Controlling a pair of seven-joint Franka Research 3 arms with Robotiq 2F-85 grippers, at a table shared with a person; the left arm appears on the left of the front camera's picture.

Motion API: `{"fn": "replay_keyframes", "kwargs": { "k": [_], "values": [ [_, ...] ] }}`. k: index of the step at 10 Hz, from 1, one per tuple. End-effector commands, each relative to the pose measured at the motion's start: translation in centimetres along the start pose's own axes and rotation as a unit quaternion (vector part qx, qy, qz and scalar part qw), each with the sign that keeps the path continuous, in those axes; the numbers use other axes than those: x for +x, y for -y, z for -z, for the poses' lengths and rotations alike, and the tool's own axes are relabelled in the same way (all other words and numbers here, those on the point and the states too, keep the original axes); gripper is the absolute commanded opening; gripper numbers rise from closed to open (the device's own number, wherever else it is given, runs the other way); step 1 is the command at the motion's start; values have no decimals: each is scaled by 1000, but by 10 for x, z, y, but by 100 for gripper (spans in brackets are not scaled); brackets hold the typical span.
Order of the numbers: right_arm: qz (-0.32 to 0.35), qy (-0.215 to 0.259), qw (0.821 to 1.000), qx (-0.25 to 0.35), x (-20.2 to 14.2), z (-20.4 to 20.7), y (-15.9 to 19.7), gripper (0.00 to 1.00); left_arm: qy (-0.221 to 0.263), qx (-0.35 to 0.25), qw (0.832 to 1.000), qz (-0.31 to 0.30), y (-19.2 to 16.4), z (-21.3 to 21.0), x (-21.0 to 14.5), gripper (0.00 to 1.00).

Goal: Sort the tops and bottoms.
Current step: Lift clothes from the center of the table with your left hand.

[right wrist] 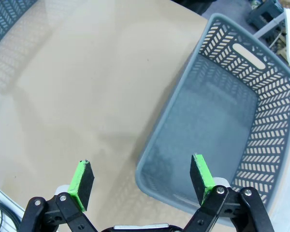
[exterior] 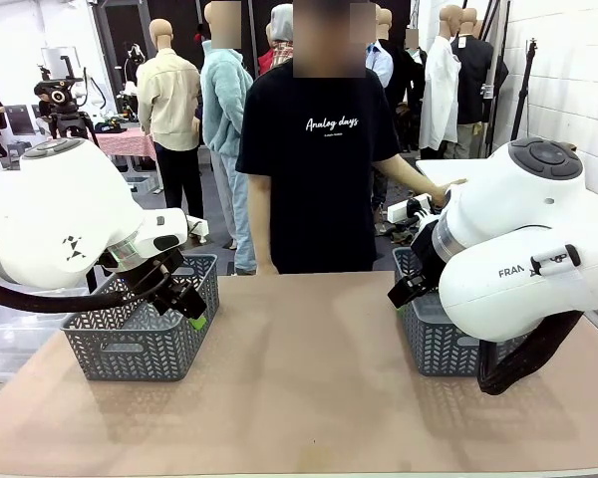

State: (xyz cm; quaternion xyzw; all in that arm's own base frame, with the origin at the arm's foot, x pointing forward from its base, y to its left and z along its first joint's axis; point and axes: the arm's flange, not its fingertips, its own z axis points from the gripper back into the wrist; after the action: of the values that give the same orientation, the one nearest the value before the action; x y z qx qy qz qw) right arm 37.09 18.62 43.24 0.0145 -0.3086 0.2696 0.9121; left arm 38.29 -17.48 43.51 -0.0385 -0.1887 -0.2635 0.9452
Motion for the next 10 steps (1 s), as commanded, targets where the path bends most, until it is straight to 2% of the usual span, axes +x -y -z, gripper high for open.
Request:
{"fn": "replay_keyframes", "kwargs": {
  "k": [1, 10],
  "values": [
    [-1, -1, 1000, 2, 0, 1, -1, 100, -2, 3, 1000, 5, -1, 0, -2, 96],
    [-1, -1, 1000, 2, 0, 1, -1, 100, -2, 3, 1000, 5, -1, 0, -2, 96]
  ]
}}
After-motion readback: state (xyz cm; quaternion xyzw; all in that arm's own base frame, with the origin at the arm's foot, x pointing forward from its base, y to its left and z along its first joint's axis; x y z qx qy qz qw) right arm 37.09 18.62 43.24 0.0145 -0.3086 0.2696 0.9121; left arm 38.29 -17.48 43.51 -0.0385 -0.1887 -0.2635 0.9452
